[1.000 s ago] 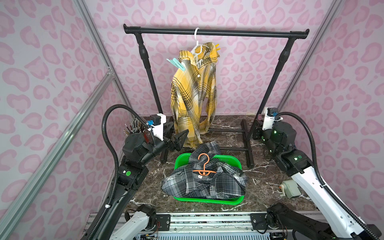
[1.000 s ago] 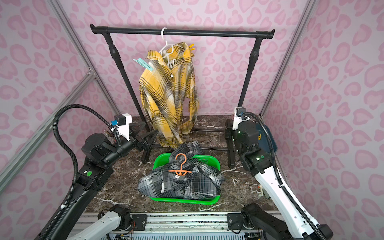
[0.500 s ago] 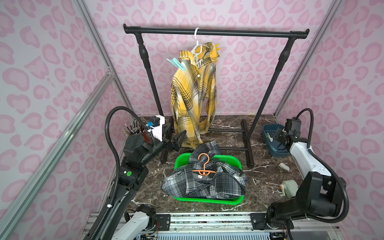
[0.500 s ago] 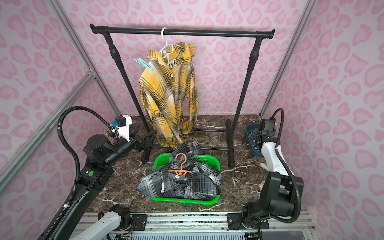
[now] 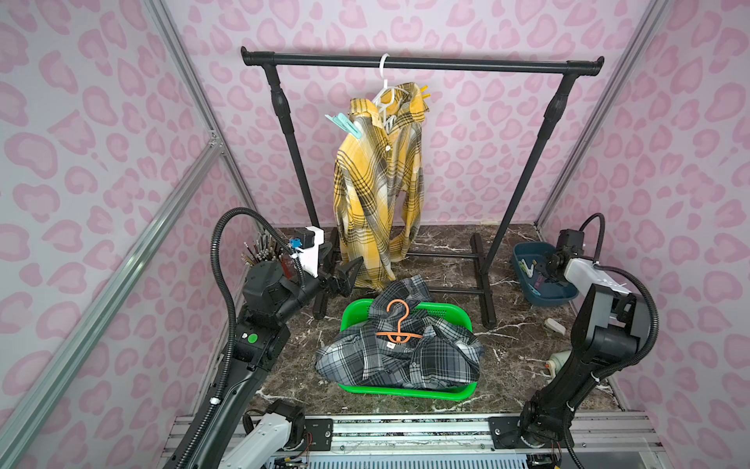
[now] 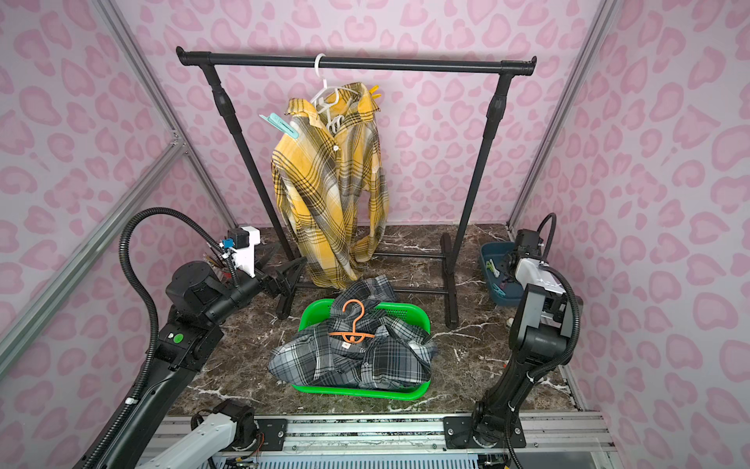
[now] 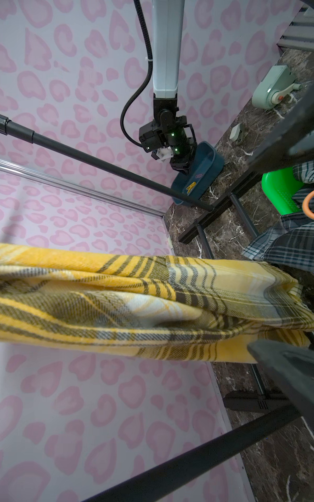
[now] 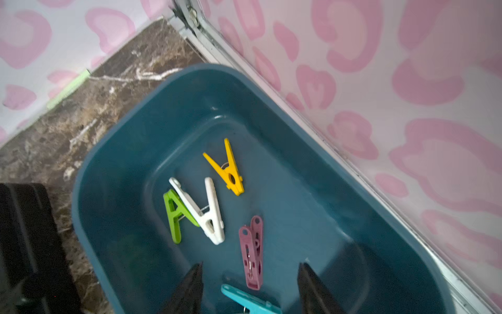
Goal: Remove the clothespins securing long-sleeve shirts to the hanger
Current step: Place the clamp in the storage box, then pick up the hanger from the bin.
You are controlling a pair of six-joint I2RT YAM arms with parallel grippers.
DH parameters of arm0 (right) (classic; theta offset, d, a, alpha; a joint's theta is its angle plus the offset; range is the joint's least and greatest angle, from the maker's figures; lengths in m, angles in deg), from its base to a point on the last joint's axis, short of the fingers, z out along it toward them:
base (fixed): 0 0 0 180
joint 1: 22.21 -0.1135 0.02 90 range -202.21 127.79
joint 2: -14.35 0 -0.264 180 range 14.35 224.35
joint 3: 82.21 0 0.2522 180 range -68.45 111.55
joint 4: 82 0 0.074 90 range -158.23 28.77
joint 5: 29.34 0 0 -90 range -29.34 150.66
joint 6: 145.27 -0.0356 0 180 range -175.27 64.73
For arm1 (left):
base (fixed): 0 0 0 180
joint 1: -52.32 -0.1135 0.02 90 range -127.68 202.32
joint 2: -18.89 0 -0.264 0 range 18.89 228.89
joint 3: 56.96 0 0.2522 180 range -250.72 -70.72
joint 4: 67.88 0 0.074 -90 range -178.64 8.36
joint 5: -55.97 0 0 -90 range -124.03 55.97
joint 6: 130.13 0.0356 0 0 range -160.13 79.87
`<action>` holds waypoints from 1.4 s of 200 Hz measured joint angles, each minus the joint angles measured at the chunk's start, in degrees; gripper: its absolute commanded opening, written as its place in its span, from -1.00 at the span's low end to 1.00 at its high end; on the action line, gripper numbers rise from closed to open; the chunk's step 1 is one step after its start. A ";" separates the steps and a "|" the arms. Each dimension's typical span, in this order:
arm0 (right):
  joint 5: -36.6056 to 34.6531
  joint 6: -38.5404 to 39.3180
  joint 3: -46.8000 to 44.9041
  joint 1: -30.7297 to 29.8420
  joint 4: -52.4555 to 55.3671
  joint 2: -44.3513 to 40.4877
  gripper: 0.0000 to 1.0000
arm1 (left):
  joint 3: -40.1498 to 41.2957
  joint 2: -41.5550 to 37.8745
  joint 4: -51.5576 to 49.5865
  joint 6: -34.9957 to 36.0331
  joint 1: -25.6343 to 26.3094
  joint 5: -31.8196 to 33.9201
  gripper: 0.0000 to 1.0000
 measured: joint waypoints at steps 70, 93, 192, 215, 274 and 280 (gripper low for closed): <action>9.46 0.09 -10.34 -12.63 -3.34 -28.28 0.63 | 0.33 0.48 -0.24 0.11 -0.55 0.02 0.98; 14.78 -0.70 -16.33 -22.47 -4.61 -37.11 0.64 | 0.74 0.52 -0.09 -0.35 -1.01 0.20 0.98; 36.33 -6.10 -27.17 -55.34 -12.50 -35.23 0.60 | 1.95 1.14 0.59 -1.79 -1.92 -0.46 0.98; 36.70 -9.05 -28.48 -56.85 -17.20 -32.33 0.53 | 2.16 1.11 0.59 -1.79 -2.05 -0.48 0.98; 37.09 -13.25 -28.15 -60.37 -25.99 -25.83 0.05 | 2.49 1.07 0.96 -1.81 -2.10 -0.46 0.97; 37.13 -13.33 -28.09 -60.41 -26.75 -25.29 0.01 | 2.49 1.03 0.96 -1.81 -2.10 -0.46 0.98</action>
